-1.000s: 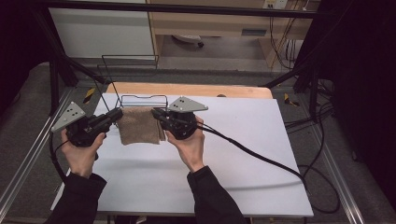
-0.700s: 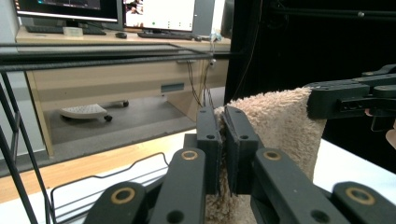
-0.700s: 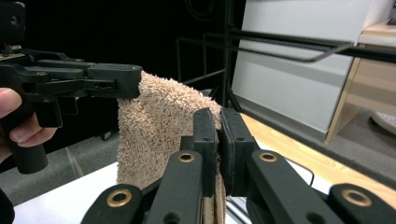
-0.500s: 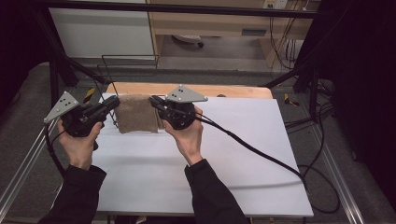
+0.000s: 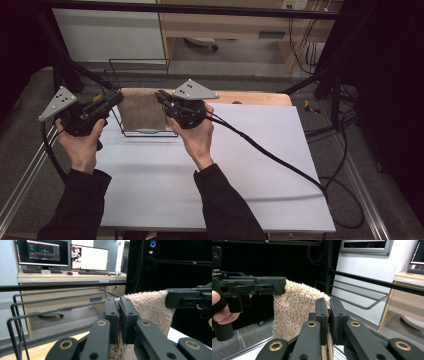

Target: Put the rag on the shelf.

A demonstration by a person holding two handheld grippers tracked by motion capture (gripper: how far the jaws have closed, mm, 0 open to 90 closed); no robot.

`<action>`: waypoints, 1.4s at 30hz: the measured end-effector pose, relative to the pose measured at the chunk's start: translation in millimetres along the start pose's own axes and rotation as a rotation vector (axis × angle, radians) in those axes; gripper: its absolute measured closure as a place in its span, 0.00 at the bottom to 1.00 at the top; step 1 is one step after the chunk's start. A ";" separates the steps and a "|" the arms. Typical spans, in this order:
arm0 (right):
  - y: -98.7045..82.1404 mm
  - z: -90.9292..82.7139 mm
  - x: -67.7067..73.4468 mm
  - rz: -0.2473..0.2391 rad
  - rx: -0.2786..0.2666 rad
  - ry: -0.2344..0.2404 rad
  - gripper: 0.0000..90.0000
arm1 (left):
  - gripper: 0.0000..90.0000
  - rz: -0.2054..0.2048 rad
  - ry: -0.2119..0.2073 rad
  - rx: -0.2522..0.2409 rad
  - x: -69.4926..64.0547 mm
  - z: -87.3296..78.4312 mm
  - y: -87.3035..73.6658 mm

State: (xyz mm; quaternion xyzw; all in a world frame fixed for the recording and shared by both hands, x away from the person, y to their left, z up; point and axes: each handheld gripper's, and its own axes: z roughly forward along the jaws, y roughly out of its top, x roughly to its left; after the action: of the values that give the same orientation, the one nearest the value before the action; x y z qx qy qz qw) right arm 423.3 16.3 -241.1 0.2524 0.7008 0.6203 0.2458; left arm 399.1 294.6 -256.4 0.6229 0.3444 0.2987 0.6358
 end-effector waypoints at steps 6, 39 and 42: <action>9.0 4.7 -2.2 -0.004 -0.016 -0.009 0.95 | 0.95 0.010 0.006 -0.024 2.8 1.8 10.6; 55.9 32.7 -10.4 -0.033 -0.095 -0.034 0.95 | 0.95 0.012 0.039 -0.112 28.1 15.4 51.1; 62.6 36.4 -10.9 -0.041 -0.099 -0.038 0.95 | 0.95 0.013 0.044 -0.126 30.7 16.6 54.4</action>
State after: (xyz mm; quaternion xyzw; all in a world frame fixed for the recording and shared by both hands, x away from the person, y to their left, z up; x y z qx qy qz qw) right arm 458.5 42.8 -182.6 0.2371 0.6695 0.6443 0.2838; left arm 433.2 312.1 -204.4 0.5771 0.3349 0.3376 0.6639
